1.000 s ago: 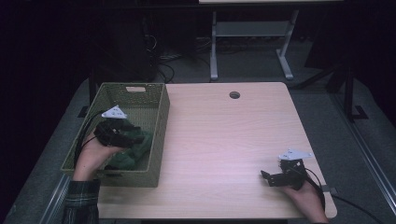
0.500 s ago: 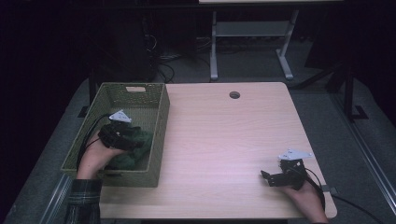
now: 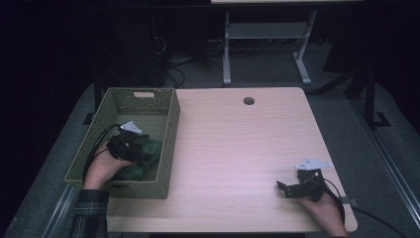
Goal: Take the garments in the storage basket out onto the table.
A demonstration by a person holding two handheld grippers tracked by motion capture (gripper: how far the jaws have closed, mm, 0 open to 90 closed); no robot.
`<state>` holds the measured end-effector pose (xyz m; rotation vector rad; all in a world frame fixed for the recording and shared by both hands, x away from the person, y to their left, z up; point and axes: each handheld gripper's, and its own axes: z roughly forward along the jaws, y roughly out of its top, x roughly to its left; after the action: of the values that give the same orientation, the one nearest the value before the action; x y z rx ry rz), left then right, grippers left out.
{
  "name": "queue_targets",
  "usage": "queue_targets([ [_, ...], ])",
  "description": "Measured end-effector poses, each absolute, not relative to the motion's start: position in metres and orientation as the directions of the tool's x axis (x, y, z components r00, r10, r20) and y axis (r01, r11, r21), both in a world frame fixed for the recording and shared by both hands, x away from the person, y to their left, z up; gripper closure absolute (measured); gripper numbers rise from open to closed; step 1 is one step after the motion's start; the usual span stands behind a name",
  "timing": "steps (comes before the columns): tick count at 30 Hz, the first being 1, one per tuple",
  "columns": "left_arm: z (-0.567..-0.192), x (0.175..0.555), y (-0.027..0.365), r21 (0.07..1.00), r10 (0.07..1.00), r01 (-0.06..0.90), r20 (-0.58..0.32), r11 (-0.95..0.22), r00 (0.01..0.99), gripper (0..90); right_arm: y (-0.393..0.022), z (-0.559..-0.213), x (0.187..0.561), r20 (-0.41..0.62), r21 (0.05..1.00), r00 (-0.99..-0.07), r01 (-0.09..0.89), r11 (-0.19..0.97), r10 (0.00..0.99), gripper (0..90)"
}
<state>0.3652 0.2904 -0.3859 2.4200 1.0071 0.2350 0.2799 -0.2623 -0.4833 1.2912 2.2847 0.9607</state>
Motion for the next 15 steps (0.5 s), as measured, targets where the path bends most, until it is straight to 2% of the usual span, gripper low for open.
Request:
queue_targets([
  [7,-0.3926,0.3675,0.2923,0.488,0.697,0.629,-0.056,-0.605,0.715,47.9,-0.2623,-0.4832,0.2799,0.030,0.702,-0.526,0.616,0.356,0.850,1.7],
  [10,-0.3941,0.3685,0.2936,0.469,0.700,0.649,-0.086,-0.599,0.709,55.9,-0.2623,-0.4833,0.2799,0.031,0.702,-0.526,0.616,0.356,0.850,1.7],
  [12,-0.3953,0.3704,0.2953,0.459,0.715,0.684,-0.137,-0.567,0.685,67.2,-0.2623,-0.4833,0.2799,0.030,0.703,-0.526,0.616,0.356,0.850,1.7],
  [15,-0.3944,0.3713,0.2981,0.454,0.723,0.706,-0.173,-0.543,0.668,78.3,-0.2623,-0.4832,0.2799,0.030,0.702,-0.526,0.616,0.356,0.850,1.7],
])
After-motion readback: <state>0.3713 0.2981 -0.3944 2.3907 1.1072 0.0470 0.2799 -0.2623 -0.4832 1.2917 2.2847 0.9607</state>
